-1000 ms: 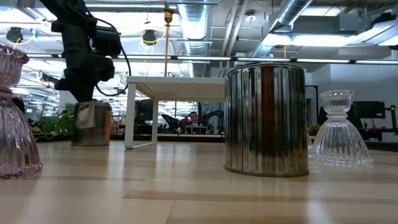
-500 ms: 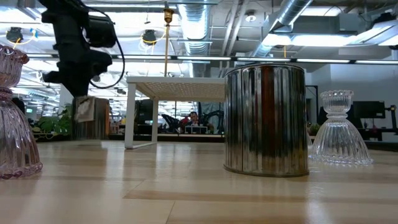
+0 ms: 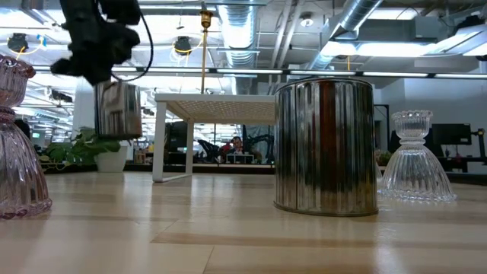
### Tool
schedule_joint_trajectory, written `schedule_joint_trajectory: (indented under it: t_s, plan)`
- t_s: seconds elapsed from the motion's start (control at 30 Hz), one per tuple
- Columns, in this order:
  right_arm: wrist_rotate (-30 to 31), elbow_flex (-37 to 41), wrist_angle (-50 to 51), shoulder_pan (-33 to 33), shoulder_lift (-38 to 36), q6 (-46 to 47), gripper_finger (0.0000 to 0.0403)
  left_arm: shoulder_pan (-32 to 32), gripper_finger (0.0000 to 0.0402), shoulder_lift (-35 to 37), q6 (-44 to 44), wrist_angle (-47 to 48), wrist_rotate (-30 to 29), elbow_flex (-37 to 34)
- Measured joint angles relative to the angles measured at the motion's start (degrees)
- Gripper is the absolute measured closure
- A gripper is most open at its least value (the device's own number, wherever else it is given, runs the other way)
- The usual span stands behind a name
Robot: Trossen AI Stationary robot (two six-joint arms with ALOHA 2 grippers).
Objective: Pick & Place candle stick holders
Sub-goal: Put the top silver scented candle on the shelf
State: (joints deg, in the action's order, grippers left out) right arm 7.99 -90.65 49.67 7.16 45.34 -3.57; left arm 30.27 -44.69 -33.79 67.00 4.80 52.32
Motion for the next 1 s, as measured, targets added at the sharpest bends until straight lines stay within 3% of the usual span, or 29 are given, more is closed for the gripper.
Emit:
schedule_joint_trajectory:
  t_s: [0.3,0.57,1.0]
  plan:
    - [0.0,0.0,0.0,0.0,0.0,-1.1,0.0242,-5.6,0.0401,0.0,-7.1,8.9,2.3,8.5]
    - [0.0,0.0,0.0,0.0,0.0,-1.5,0.0242,-11.1,0.0401,-1.5,-16.2,9.0,0.7,15.9]
    - [-0.2,0.0,0.0,0.0,0.0,-2.9,0.0242,-20.8,0.0401,-16.7,-19.3,8.3,-0.7,30.2]
